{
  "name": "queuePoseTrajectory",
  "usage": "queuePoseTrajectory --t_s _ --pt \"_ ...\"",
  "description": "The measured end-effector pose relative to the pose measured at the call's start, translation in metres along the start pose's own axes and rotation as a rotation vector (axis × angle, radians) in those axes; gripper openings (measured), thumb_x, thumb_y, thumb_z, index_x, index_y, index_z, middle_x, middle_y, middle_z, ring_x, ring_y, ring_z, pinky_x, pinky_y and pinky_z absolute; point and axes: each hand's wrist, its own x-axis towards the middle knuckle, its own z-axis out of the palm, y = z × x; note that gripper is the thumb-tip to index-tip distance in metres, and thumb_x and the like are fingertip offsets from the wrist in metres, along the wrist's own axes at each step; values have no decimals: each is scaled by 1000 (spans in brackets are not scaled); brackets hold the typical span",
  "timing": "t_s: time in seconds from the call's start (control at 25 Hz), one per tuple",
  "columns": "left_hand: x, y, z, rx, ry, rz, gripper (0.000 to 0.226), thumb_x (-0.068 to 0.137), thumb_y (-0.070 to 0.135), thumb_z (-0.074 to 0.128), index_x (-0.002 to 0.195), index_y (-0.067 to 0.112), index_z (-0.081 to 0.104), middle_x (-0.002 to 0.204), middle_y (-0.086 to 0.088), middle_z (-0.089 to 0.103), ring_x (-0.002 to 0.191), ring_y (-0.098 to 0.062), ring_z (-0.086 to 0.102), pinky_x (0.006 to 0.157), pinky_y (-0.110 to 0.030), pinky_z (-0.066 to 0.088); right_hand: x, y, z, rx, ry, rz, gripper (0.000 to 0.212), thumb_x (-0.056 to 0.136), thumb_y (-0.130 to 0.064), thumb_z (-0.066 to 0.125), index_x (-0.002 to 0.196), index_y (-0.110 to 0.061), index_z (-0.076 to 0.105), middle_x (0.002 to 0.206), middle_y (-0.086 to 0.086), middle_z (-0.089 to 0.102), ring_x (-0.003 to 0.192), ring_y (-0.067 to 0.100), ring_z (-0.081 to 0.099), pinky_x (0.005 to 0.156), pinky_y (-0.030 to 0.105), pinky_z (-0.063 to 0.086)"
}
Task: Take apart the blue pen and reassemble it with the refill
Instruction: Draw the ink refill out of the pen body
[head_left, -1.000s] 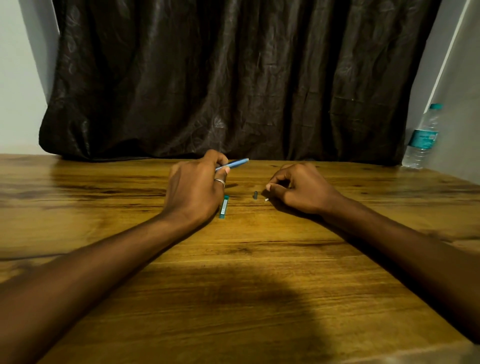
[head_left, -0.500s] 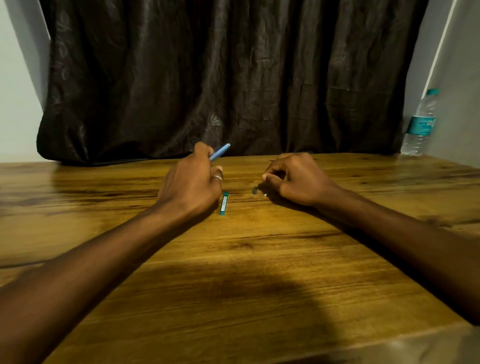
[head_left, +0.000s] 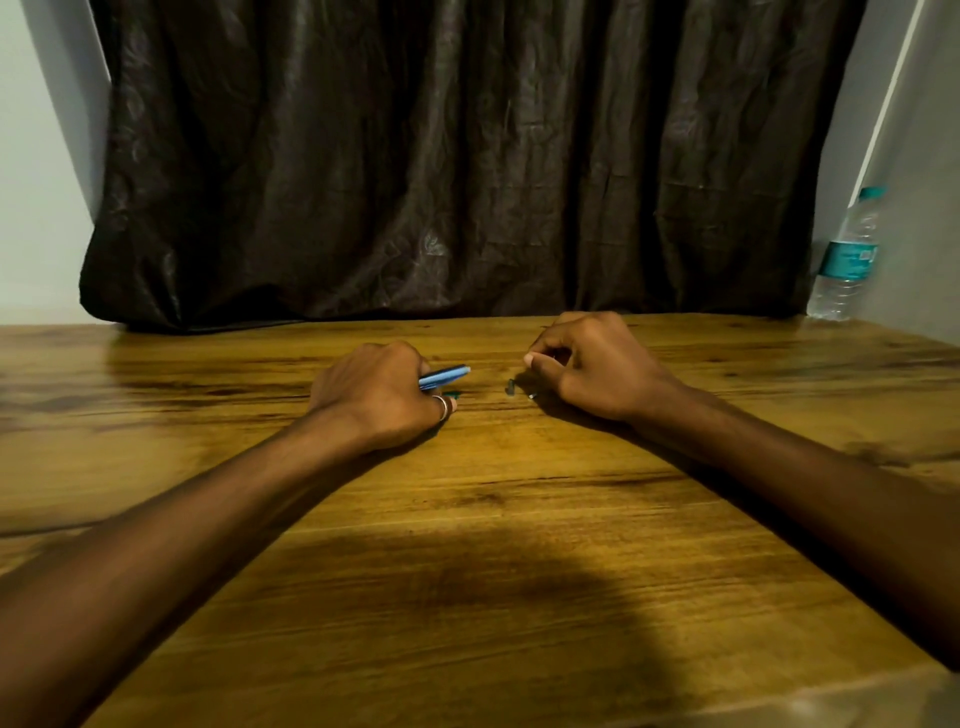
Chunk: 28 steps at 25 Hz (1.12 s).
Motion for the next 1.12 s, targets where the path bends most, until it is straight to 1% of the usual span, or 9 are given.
queuePoseTrajectory --t_s 0.12,0.32,0.48,0.52,0.64,0.68,0.8,0.96,1.12 --pt "1 0 0 -23 -12 25 25 89 46 64 100 26 73 77 4 65 78 -20 62 59 -31 39 0 -2 -2 7 9 8 19 91 -34 64 96 -23 78 91 -2 73 84 11 65 75 38 56" --pt "1 -2 7 -52 21 72 23 94 44 61 110 29 68 81 8 61 78 -16 57 59 -30 37 -2 -7 -3 11 36 16 17 91 -33 64 96 -24 77 90 -5 68 81 10 61 72 37 55" --pt "3 -5 8 -82 109 101 23 94 47 60 106 29 66 80 10 60 77 -16 57 59 -31 39 -2 -10 -3 1 27 26 17 92 -33 63 97 -23 76 91 -5 67 82 9 61 73 35 54" --pt "4 -5 8 -98 129 108 23 94 48 60 104 29 66 78 11 59 75 -15 57 59 -31 40 -1 -11 -2 23 40 40 17 92 -32 63 97 -23 77 91 -6 68 82 7 61 73 31 53" --pt "4 -3 9 -116 203 172 22 95 47 59 106 30 65 75 14 56 69 -8 54 57 -31 42 -1 -16 2 211 90 125 14 92 -30 66 100 -26 77 91 -17 68 84 -3 62 67 5 41" --pt "3 -2 9 -114 237 208 22 95 46 58 107 29 65 73 15 54 68 -6 53 57 -30 43 -1 -20 3 297 89 157 13 93 -29 66 101 -27 76 91 -20 69 86 -7 62 66 3 40" --pt "0 -1 9 -130 324 280 21 95 44 57 109 30 65 70 18 49 65 2 47 52 -25 37 0 -29 4 469 59 193 11 92 -27 68 98 -26 77 90 -18 73 88 -8 65 69 5 45" --pt "-1 1 9 -139 361 321 23 95 43 56 113 31 64 74 20 45 64 4 43 51 -21 30 -2 -33 4 520 2 162 10 92 -23 69 98 -21 77 93 -10 76 88 1 68 75 18 51" --pt "-2 2 8 -129 386 356 21 95 43 57 110 31 65 82 17 52 64 1 40 51 -21 27 -2 -36 6 610 10 189 9 93 -19 69 95 -15 77 90 2 77 76 5 66 69 27 52"
